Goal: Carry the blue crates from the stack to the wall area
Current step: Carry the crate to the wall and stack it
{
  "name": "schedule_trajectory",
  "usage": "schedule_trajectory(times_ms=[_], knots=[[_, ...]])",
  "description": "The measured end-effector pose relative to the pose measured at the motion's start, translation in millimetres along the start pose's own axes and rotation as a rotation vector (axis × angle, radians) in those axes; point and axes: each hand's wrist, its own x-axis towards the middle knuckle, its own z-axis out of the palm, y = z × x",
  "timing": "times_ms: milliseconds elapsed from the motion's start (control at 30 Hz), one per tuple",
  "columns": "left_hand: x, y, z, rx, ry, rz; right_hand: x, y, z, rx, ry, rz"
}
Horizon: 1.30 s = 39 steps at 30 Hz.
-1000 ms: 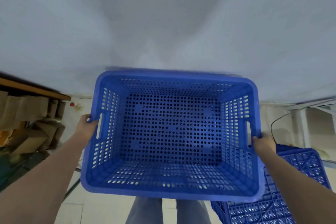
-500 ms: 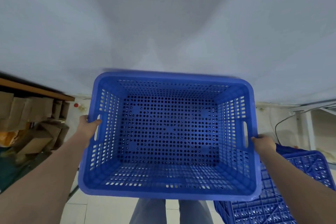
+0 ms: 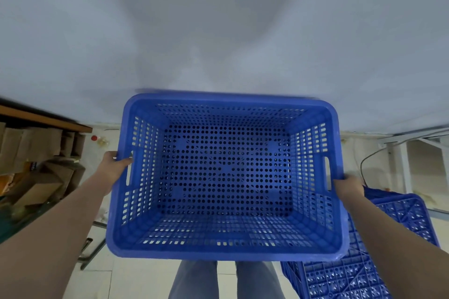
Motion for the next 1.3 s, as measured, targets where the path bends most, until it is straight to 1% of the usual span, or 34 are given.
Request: schedule_trajectory(times_ms=[100,267,400,533,600,700,867,1033,1200,1267,1300], knots=[[-1.2,1.4,-2.2,-0.015,0.0,-0.013,-1.2,-0.6,-1.3,0.01,-0.013,-0.006],[2.9,3.5,-1.9,-0.022,0.024,-0.002,-6.3,2.6,8.2,0.046,0.022,0.026],[5.9,6.9,1.6,0.075,0.097,0.041,-4.5,3.7,14.1,0.057,0.059,0.041],[11.2,3.8,2.8,0.182,0.154,0.035,-1.7,4.6,13.8,0.053,0.054,0.029],[11.6,1.9,5.9,0.153,0.166,0.034,-0.6,6.5,14.9,0.071,0.061,0.024],[8.2,-6.1,8.9,0.029,0.169,0.025,-3.1,5.3,17.4,0.128,0.081,0.016],[16.2,-19.5,7.6,-0.093,0.122,-0.035,-7.2,5.6,22.1,0.24,0.065,-0.002],[25.5,-16.8,11.0,-0.165,0.112,-0.003,2.7,7.3,24.6,0.24,0.048,0.005],[29.3,-20.4,11.1,-0.176,0.113,0.044,4.7,10.4,25.0,0.277,0.036,-0.017],[25.9,-23.6,11.5,-0.117,0.112,0.088,-0.8,10.9,24.5,0.277,0.046,-0.033],[24.0,-25.0,11.6,-0.046,0.118,0.105,-4.0,12.2,23.6,0.27,0.049,-0.042]])
